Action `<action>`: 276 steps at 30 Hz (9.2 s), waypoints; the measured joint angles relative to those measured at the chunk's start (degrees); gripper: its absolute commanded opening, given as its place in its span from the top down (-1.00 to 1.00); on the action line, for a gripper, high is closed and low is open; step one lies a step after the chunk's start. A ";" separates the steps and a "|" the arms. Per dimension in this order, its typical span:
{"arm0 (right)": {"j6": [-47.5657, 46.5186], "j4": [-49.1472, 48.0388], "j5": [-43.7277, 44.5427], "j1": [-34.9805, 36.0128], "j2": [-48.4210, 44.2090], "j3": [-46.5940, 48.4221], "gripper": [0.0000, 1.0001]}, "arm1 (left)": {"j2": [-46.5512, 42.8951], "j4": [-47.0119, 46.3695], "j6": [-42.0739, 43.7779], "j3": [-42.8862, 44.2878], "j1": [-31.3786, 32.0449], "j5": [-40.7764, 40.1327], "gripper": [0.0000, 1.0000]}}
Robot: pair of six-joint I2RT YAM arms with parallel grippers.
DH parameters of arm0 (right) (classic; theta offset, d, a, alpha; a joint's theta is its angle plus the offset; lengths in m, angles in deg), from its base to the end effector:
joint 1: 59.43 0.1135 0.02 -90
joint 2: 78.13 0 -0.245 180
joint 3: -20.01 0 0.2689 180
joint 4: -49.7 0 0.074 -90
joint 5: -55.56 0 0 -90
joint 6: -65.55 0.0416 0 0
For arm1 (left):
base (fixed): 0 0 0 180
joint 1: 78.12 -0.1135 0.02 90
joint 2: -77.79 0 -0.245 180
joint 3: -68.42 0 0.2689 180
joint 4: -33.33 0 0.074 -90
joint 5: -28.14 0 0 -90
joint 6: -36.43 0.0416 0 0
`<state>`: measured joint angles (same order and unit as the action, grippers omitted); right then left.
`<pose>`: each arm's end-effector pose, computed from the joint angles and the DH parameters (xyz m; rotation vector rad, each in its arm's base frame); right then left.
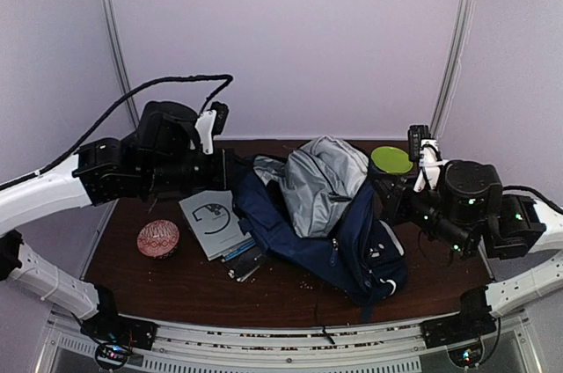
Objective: Pack the student bag
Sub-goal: Adjust the stationery in the student bag, then adjust the student bag at the center of the board.
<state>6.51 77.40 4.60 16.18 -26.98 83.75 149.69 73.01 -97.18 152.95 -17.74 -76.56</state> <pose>0.0829 0.2176 0.3352 -0.2275 1.8171 0.7104 0.1614 -0.2626 0.3532 0.1445 2.1368 -0.8603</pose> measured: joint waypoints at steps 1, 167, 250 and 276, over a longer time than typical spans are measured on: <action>0.44 -0.04 -0.28 -0.83 0.85 0.52 1.00 | -1.33 -0.61 0.26 -1.49 -0.09 -0.55 1.00; 13.42 6.58 -29.81 -39.67 51.15 17.51 -0.83 | 30.84 -32.52 0.24 -13.68 2.34 18.29 0.13; 27.45 -1.36 -31.63 -29.99 -37.18 -34.12 -0.61 | 33.00 -7.78 41.81 22.71 9.42 -1.92 1.00; 28.83 -5.68 -17.84 -18.05 -25.20 -33.24 -0.87 | 31.10 -10.91 36.63 17.22 8.92 -4.63 1.00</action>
<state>35.34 71.72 -13.23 -1.87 -52.18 50.51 180.79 62.10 -60.55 170.17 -8.82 -81.19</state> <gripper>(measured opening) 0.931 0.096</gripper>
